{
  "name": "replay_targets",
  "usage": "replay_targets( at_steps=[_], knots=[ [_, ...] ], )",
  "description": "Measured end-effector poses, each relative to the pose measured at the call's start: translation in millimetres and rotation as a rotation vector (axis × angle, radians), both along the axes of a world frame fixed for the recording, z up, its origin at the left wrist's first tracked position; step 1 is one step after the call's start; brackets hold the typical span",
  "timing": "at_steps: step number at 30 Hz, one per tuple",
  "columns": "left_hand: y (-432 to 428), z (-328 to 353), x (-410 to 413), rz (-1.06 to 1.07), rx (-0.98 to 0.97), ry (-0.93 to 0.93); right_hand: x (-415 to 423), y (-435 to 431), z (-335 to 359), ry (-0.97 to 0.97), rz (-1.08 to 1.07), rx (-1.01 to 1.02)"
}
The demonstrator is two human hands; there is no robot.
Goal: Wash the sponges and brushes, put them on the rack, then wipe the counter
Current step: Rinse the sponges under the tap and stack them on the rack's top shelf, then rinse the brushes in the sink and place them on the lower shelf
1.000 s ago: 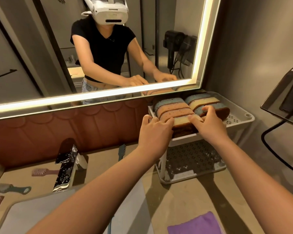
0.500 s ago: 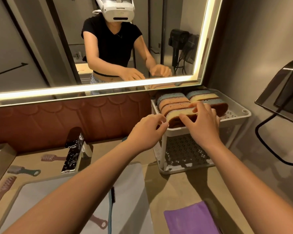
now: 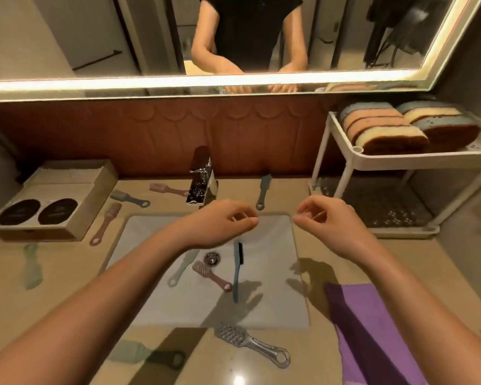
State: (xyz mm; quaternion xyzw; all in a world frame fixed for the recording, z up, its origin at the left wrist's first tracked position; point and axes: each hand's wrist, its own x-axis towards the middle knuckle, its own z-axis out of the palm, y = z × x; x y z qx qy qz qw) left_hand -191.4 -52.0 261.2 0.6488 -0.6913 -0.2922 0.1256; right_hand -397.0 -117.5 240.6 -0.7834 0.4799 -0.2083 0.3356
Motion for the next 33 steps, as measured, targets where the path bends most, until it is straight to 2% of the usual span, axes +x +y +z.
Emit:
replay_targets(
  at_steps=[10, 14, 18, 23, 29, 33],
  knots=[
    [105, -73, 78, 0.27, 0.168, -0.005, 50, 80, -103, 0.198, 0.155, 0.204],
    [156, -113, 102, 0.438, 0.25, 0.074, 67, 114, -141, 0.347, 0.172, 0.21],
    [200, -157, 115, 0.613, 0.254, 0.036, 78, 136, -164, 0.417, 0.13, 0.157],
    [232, -191, 116, 0.703, 0.193, -0.048, 83, 155, -188, 0.256, 0.052, 0.219],
    [242, -211, 104, 0.729, 0.086, -0.199, 82, 164, -206, 0.175, -0.047, 0.171],
    [240, -216, 103, 0.741, 0.015, -0.26, 83, 162, -210, 0.187, -0.053, 0.143]
  ],
)
